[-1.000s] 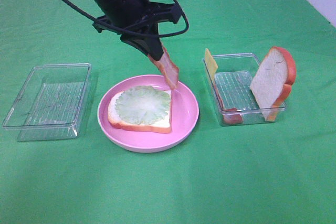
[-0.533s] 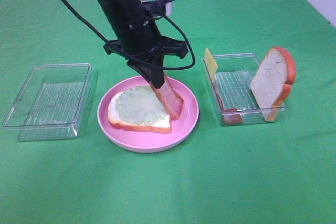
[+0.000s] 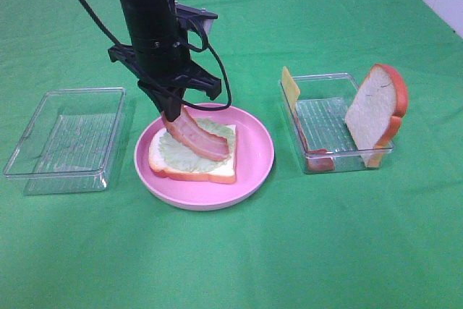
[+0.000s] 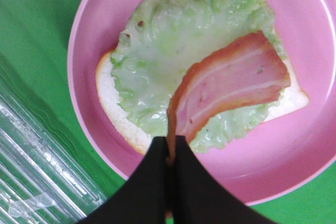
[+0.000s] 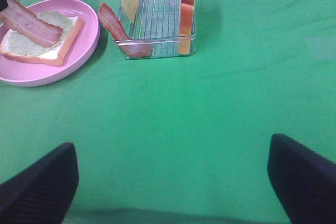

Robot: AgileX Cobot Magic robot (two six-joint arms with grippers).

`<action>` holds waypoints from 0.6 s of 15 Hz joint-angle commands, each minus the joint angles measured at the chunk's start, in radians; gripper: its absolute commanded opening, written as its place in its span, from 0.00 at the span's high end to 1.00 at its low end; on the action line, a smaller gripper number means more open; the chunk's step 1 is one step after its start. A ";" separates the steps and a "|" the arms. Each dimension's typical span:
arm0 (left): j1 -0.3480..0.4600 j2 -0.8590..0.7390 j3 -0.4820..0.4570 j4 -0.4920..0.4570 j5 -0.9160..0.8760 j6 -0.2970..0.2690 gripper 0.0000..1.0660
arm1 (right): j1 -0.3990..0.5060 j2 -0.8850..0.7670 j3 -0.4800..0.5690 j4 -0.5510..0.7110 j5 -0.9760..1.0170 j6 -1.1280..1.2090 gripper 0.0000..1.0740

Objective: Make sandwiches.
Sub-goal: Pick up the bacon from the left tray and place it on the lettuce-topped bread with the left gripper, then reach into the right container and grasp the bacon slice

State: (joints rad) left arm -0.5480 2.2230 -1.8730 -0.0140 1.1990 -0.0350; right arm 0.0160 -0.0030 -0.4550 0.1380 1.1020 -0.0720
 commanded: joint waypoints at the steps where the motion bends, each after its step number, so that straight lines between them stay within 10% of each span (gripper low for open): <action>1: -0.002 0.013 -0.003 0.002 -0.002 -0.011 1.00 | -0.002 -0.032 0.005 0.006 -0.001 -0.011 0.12; 2: -0.002 0.013 -0.003 0.002 -0.008 -0.012 1.00 | -0.002 -0.032 0.005 0.006 -0.001 -0.011 0.12; 5: -0.002 0.009 -0.003 0.019 0.010 -0.053 0.13 | -0.002 -0.032 0.005 0.006 -0.001 -0.011 0.12; 9: -0.002 -0.043 -0.035 0.031 0.041 -0.054 0.05 | -0.002 -0.032 0.005 0.006 -0.001 -0.011 0.12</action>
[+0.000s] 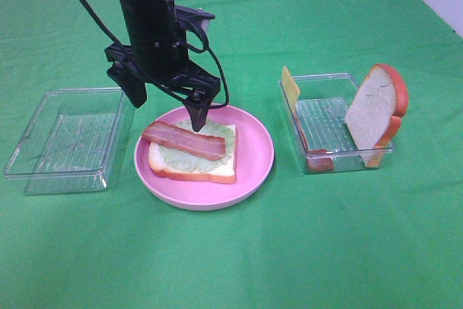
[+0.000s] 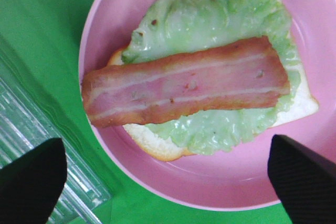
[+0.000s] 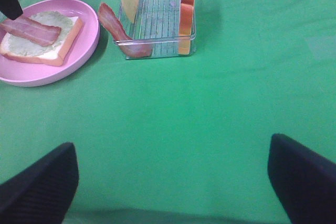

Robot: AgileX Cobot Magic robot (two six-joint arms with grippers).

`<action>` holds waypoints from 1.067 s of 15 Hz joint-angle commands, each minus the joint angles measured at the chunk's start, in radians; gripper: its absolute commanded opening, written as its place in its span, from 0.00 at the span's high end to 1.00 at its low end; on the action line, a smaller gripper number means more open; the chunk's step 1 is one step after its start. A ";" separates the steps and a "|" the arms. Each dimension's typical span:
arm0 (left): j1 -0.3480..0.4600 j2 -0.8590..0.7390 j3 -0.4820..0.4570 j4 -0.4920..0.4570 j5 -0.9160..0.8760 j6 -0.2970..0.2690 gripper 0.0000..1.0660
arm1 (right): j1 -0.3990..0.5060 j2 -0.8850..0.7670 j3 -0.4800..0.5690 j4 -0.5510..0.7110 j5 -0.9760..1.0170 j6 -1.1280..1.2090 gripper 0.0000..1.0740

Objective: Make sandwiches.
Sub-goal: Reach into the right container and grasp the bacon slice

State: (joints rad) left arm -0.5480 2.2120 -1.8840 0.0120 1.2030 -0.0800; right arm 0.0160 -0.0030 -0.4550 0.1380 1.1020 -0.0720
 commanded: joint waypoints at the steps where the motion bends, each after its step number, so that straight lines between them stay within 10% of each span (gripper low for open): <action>1: 0.002 -0.045 -0.050 0.019 0.074 -0.009 0.05 | -0.002 -0.032 0.005 0.006 -0.001 -0.011 0.12; 5: 0.125 -0.109 -0.074 0.036 0.116 0.009 0.05 | -0.002 -0.032 0.005 0.006 -0.001 -0.011 0.12; 12: 0.567 -0.164 -0.072 -0.054 0.116 0.117 0.06 | -0.002 -0.032 0.005 0.006 -0.001 -0.011 0.12; 16: 0.583 -0.341 0.110 -0.087 0.115 0.125 0.07 | -0.002 -0.032 0.005 0.006 -0.001 -0.011 0.12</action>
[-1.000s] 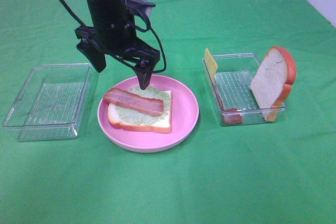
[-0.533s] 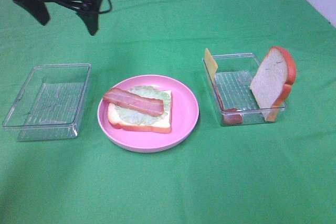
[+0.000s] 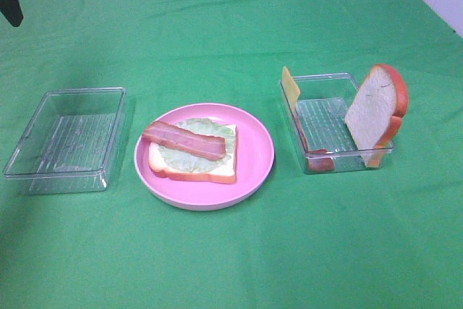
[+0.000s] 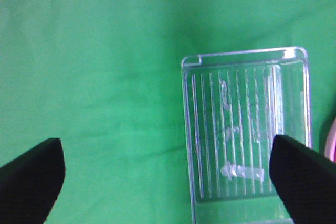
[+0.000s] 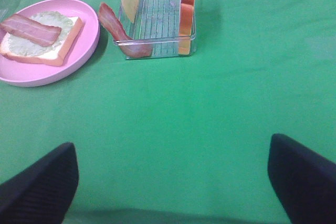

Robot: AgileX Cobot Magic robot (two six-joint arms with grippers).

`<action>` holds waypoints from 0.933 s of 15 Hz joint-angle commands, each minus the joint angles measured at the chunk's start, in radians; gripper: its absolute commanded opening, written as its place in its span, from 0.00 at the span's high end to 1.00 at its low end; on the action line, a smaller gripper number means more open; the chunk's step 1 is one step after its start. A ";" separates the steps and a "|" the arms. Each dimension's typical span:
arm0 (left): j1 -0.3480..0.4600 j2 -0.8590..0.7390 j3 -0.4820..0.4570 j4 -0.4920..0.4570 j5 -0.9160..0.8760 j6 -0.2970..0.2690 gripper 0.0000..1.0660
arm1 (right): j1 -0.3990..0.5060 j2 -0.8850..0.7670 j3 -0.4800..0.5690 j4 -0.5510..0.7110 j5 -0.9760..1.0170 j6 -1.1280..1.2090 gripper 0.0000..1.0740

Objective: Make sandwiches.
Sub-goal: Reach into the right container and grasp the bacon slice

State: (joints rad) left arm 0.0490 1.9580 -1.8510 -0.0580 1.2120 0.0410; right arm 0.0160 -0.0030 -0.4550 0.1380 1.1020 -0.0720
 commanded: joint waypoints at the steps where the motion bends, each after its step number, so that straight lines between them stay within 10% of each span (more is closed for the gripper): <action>1: -0.022 -0.160 0.169 -0.017 0.086 0.004 0.08 | -0.002 -0.032 0.005 0.006 -0.001 -0.011 0.12; 7: -0.043 -0.799 0.754 -0.043 -0.018 -0.002 0.08 | -0.002 -0.032 0.005 0.006 -0.001 -0.011 0.12; 14: -0.043 -1.522 1.195 -0.039 -0.040 -0.007 0.08 | -0.002 -0.032 0.005 0.006 -0.001 -0.011 0.12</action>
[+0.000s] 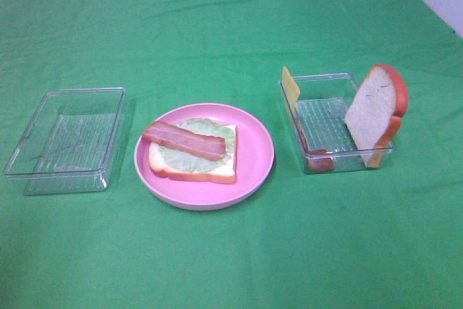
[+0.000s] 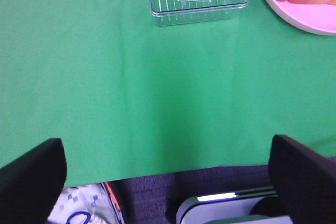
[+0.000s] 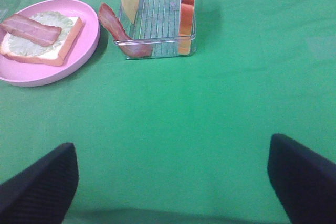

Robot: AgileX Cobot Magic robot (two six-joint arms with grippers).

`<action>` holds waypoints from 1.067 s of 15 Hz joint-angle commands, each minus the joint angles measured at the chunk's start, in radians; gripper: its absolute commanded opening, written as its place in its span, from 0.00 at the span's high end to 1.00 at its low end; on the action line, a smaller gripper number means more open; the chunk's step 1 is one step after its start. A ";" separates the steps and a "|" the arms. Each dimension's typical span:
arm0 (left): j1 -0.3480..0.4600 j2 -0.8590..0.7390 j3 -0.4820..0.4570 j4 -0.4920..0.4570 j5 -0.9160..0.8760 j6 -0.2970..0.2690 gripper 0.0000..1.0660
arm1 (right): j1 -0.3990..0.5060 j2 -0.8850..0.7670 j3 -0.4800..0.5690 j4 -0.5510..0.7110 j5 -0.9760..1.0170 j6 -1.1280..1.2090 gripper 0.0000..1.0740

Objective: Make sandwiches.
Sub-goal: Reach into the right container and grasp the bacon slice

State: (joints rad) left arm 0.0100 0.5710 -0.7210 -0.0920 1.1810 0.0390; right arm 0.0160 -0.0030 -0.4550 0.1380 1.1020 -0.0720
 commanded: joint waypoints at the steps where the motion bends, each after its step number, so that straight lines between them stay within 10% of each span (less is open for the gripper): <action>1: -0.004 -0.243 0.100 0.003 -0.009 -0.005 0.08 | -0.002 -0.032 0.005 0.006 -0.001 -0.011 0.12; 4: -0.004 -0.583 0.163 0.013 0.000 -0.006 0.08 | -0.002 -0.032 0.005 0.006 -0.001 -0.011 0.12; 16: -0.002 -0.590 0.206 0.016 -0.104 -0.011 0.08 | -0.002 -0.025 0.003 0.017 -0.001 -0.010 0.12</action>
State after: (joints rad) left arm 0.0100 -0.0070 -0.5180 -0.0740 1.0960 0.0360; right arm 0.0160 -0.0030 -0.4550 0.1530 1.1020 -0.0720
